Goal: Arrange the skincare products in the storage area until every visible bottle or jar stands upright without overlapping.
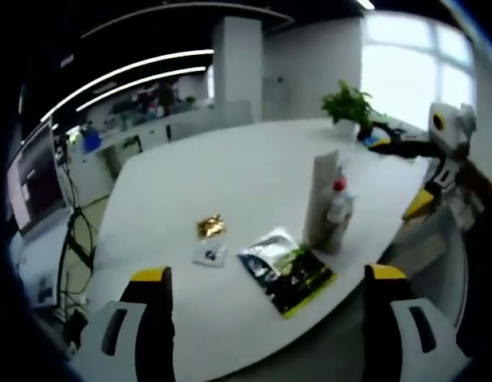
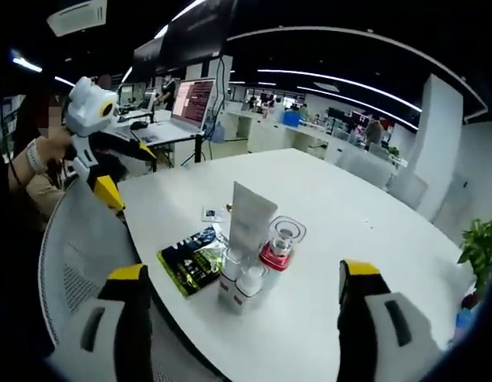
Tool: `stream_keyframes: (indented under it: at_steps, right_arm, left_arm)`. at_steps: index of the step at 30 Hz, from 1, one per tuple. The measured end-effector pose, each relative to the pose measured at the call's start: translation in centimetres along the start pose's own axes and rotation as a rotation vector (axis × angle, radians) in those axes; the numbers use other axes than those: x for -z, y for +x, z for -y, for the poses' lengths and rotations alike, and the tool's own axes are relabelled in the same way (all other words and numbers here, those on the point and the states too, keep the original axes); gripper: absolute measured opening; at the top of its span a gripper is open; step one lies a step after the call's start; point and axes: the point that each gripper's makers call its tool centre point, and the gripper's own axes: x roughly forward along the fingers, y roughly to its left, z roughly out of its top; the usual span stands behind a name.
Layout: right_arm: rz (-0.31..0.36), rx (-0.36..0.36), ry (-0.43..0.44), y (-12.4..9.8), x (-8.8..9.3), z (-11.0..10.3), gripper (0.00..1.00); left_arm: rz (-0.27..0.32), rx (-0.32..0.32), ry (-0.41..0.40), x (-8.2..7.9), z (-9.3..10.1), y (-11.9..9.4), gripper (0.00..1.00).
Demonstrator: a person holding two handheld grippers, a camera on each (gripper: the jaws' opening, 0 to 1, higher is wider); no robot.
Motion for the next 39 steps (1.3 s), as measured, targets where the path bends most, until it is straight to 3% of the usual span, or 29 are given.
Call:
stream_keyframes:
  at_steps: [14,17,24,35,39]
  right_arm:
    - [-0.018,0.085,0.020,0.6,0.5,-0.6,0.99]
    - [-0.004,0.130,0.032,0.4,0.3,-0.2,0.99]
    - [-0.012,0.144,0.077,0.9,0.5,-0.5,0.99]
    - [-0.028,0.144,0.054,1.1,0.5,-1.3,0.99]
    - [-0.026,0.158,0.070,0.9,0.5,-1.0,0.99]
  left_arm:
    - [-0.021,0.075,0.037,0.8,-1.8,0.7,0.97]
    - [-0.029,0.082,0.048,0.9,-2.4,1.0,0.97]
    - [-0.038,0.107,0.066,1.0,-3.5,1.8,0.97]
    - [-0.097,0.148,0.083,2.1,-5.7,5.1,0.97]
    - [-0.117,0.175,0.143,1.9,-5.3,6.2,0.97]
